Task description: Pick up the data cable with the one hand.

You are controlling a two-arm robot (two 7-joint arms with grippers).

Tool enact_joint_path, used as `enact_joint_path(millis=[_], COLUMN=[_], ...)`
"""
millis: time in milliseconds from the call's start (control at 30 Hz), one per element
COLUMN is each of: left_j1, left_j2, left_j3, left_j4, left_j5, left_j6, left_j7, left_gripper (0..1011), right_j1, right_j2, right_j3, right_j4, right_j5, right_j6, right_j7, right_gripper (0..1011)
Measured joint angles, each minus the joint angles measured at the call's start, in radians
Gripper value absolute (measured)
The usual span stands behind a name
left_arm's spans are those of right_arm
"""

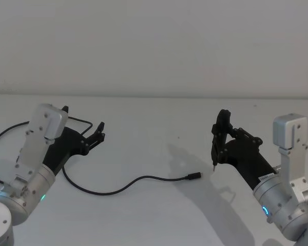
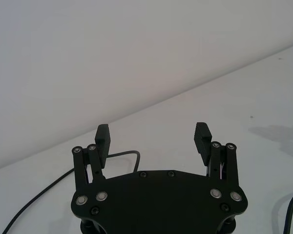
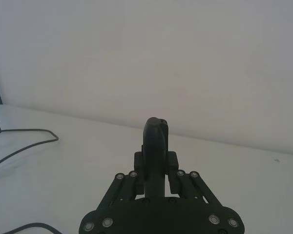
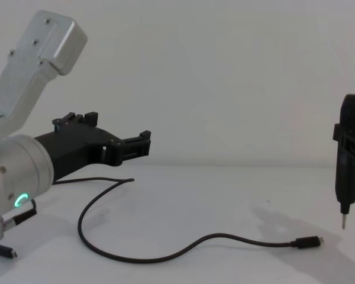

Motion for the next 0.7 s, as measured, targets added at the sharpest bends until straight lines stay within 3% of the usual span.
enact_joint_path(millis=[700], left_j1=[0.000], left_j2=[0.000], left_j3=[0.001], left_j4=[0.001], left_j5=[0.000], left_j6=[0.000], left_j7=[0.000], left_gripper=[1004], right_j1=[0.000], right_j2=[0.000], right_j3=[0.000], right_j4=[0.000], right_j5=[0.000], right_j6=[0.000], right_j7=[0.000], right_gripper=[274])
